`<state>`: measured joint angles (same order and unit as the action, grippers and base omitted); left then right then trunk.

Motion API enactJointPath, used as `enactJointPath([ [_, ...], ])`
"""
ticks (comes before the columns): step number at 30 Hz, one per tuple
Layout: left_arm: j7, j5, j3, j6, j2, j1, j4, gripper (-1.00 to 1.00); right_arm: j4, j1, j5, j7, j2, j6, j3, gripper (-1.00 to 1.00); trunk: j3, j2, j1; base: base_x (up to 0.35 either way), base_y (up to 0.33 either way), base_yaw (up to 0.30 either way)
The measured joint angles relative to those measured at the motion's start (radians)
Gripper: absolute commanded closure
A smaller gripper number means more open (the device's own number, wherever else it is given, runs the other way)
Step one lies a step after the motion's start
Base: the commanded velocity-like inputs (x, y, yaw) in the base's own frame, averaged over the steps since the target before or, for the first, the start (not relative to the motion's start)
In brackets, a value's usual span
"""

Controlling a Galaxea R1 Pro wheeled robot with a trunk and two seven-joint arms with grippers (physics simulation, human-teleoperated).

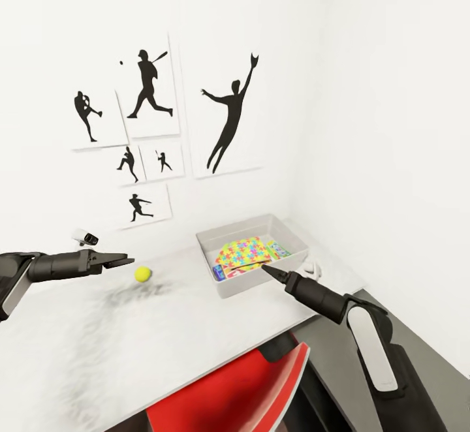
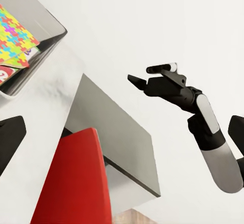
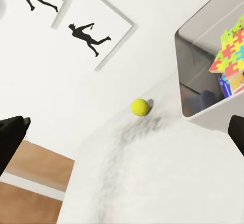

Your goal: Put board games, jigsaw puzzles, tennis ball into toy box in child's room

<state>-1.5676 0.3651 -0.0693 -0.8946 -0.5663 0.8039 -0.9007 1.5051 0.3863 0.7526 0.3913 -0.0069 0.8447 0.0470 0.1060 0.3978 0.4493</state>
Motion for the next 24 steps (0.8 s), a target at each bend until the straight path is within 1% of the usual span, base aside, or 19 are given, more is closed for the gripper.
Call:
enactJointPath([
  [4, 0.000, 0.000, 0.000, 0.000, 0.000, 0.000, 0.000, -1.00, 0.001, -0.003, -0.003, 0.040, -0.001, -0.002, 0.000, -1.00, -0.006, 0.000, 0.000, 0.000, 0.000, -0.065],
  [10, 0.000, 0.000, 0.000, 0.000, 0.001, -0.001, 0.000, -1.00, 0.001, -0.004, -0.009, 0.064, -0.001, -0.004, 0.001, -1.00, -0.015, 0.000, 0.000, 0.000, 0.000, -0.023],
  [17, 0.000, 0.000, -0.001, 0.000, 0.001, -0.001, 0.000, -1.00, 0.000, -0.010, -0.012, 0.069, 0.000, -0.005, 0.001, -1.00, -0.025, 0.000, 0.000, 0.000, 0.000, -0.004],
  [24, 0.000, 0.000, -0.001, 0.000, 0.001, -0.001, 0.000, -1.00, 0.000, -0.011, -0.013, 0.070, 0.000, -0.005, 0.001, -1.00, -0.029, 0.000, 0.000, 0.000, 0.000, 0.000],
])
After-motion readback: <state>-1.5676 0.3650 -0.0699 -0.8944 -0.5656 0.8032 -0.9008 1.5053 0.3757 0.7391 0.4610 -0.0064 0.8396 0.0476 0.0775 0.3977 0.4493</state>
